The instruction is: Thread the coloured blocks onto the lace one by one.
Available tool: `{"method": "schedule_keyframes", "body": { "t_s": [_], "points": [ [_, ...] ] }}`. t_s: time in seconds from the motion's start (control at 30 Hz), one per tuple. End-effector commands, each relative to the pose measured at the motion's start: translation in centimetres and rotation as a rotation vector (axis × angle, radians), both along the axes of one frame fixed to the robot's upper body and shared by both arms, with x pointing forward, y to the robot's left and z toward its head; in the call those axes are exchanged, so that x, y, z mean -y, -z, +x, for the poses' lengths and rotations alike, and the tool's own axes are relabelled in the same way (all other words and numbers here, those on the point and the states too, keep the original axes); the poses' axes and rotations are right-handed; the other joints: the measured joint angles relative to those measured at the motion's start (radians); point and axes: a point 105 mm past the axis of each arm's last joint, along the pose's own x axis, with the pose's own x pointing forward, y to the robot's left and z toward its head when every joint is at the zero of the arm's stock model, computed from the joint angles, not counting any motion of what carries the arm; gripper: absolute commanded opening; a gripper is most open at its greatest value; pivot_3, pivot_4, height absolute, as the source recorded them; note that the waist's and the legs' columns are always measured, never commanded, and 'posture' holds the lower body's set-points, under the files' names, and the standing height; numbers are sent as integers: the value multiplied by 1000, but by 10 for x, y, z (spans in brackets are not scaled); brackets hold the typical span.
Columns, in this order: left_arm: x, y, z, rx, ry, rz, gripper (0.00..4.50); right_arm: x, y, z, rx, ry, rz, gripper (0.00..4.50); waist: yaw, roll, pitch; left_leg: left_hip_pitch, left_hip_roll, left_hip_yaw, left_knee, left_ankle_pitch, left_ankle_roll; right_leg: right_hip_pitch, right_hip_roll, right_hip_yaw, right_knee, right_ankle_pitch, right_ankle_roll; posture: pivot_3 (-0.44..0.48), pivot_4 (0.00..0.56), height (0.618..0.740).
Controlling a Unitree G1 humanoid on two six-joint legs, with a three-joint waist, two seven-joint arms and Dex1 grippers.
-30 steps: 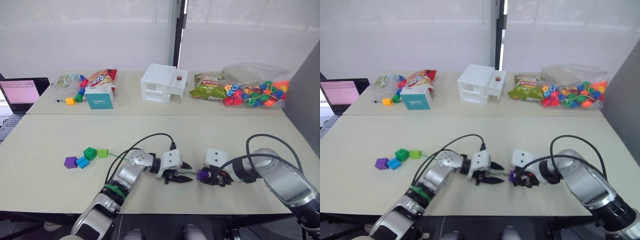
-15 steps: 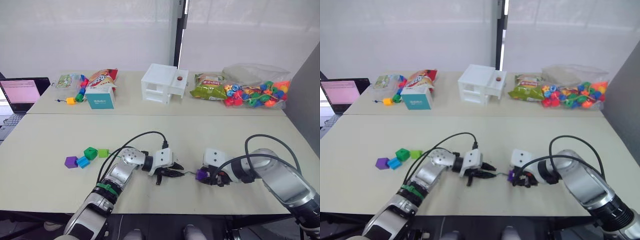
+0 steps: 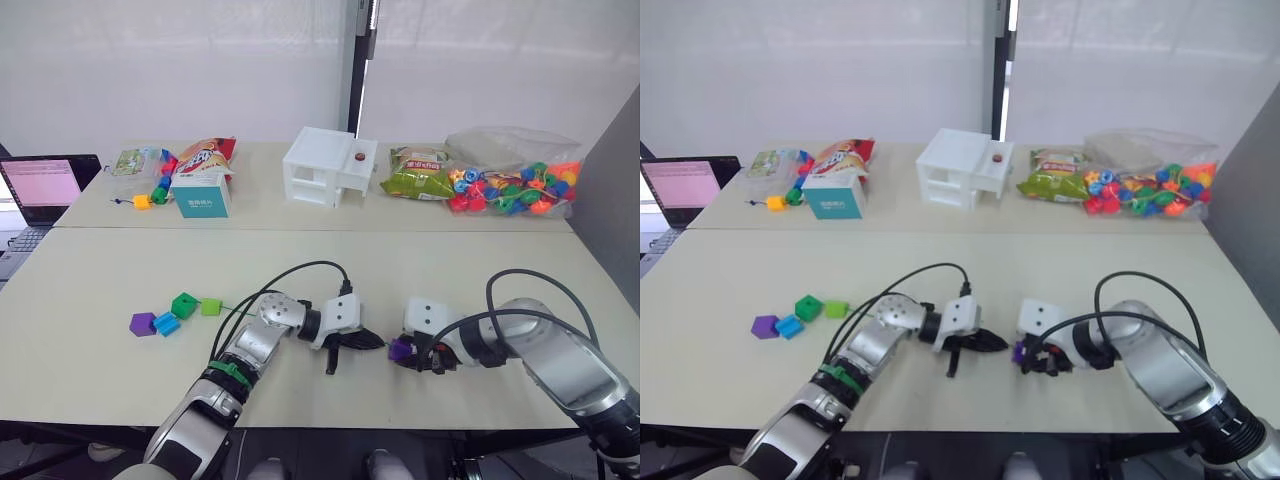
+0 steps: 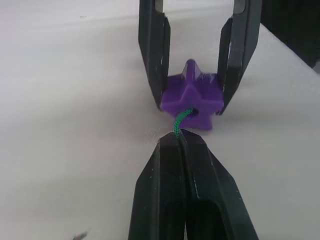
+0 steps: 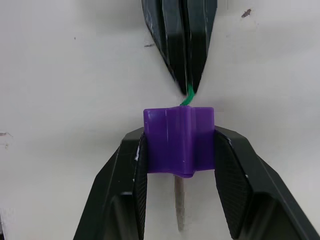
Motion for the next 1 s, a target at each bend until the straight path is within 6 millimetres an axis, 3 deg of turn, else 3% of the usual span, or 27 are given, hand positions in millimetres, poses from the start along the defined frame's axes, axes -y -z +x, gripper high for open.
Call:
{"method": "schedule_keyframes", "body": {
  "t_s": [0.03,0.07,0.17,0.37,0.43,0.57,0.63,0.83,1.0],
  "points": [
    [6,-8,0,37,24,-7,0,-8,-2,-5,-4,-35,13,1358,0,0,0,0,0,0,0,0,0,0,0,0,0,0,0,0,150,740],
    [5,-8,0,29,20,-10,0,-8,-2,-5,-4,-34,13,1358,0,0,0,0,0,0,0,0,0,0,0,0,0,0,0,0,150,740],
    [2,-10,0,-6,19,-23,699,-8,-2,-4,0,-32,12,1358,0,0,0,0,0,0,0,0,0,0,0,0,0,0,0,0,150,740],
    [-11,-18,6,-1,-14,-43,2700,-8,-3,-6,-10,-38,12,1358,-1,0,0,0,0,0,0,0,0,0,0,0,0,0,0,0,150,740],
    [-18,-19,8,-4,-30,-48,3329,-4,-8,-4,1,-29,4,2403,-1,0,0,0,0,0,0,0,0,0,0,0,0,0,0,0,150,740],
    [-20,-16,-1,9,13,-38,4500,4,-18,-4,24,-12,4,3694,1,0,0,0,0,0,0,0,0,0,0,0,0,0,0,0,150,740],
    [-15,-14,-5,30,37,-37,4500,10,-26,-6,32,2,20,4447,6,0,0,-1,0,0,0,0,0,0,0,0,0,0,0,0,150,740],
    [11,-13,-17,41,110,-59,4500,36,-26,-24,1,44,1,4481,23,0,0,-2,-1,0,0,0,0,0,-1,0,-1,0,1,0,150,740],
    [28,-13,-18,66,120,-90,4500,41,-21,-29,1,69,-18,4481,18,0,0,-1,-1,0,0,0,0,0,-1,0,-1,0,1,0,150,740]
  ]
}}
